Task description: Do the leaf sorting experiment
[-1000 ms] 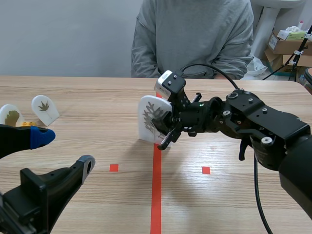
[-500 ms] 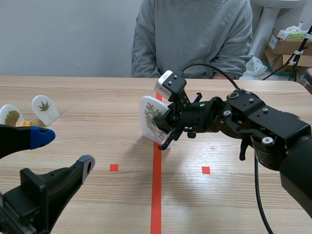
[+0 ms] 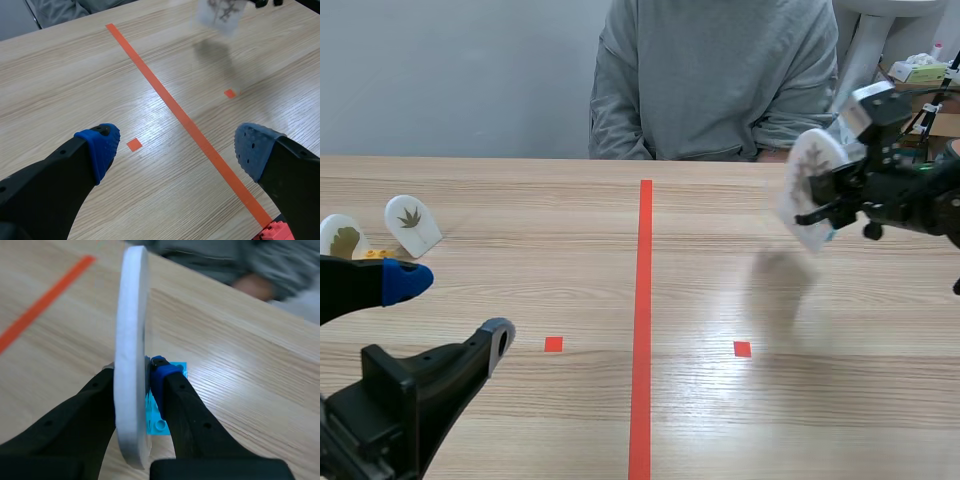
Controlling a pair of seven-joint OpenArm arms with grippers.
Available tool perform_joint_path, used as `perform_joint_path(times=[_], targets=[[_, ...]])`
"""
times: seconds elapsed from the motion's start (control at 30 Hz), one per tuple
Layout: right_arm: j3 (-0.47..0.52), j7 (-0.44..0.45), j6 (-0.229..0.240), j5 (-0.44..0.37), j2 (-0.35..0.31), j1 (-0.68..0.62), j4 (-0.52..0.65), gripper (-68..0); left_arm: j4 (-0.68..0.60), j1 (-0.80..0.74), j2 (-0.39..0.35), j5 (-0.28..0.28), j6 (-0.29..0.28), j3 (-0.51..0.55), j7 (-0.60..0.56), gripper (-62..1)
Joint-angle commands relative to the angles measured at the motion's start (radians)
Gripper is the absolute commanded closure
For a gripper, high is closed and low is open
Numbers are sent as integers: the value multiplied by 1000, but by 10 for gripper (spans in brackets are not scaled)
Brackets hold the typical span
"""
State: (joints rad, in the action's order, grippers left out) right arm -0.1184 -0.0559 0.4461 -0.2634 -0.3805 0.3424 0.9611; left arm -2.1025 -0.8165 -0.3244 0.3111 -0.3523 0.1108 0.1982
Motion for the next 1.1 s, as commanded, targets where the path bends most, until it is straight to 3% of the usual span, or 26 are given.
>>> perform_joint_path(times=[0.0,0.13,0.3,0.5,0.73,1.07], targets=[[18,13,-55,-14,-22,23,10,-17,-4,5,0,11,-2,4,-14,-497],[39,12,-171,-14,-52,41,-4,-17,-4,5,0,11,-2,4,-14,-497],[39,42,-219,-14,-46,102,-116,-17,-4,5,0,11,-2,4,-18,-497],[39,92,-222,-10,-24,235,-337,-17,-4,5,0,11,-2,4,-18,-497],[39,85,-222,3,-21,364,-534,-17,-4,5,0,11,-2,4,-18,-497],[39,116,-222,5,-21,330,-603,-18,-4,5,0,18,-2,4,-17,-497]])
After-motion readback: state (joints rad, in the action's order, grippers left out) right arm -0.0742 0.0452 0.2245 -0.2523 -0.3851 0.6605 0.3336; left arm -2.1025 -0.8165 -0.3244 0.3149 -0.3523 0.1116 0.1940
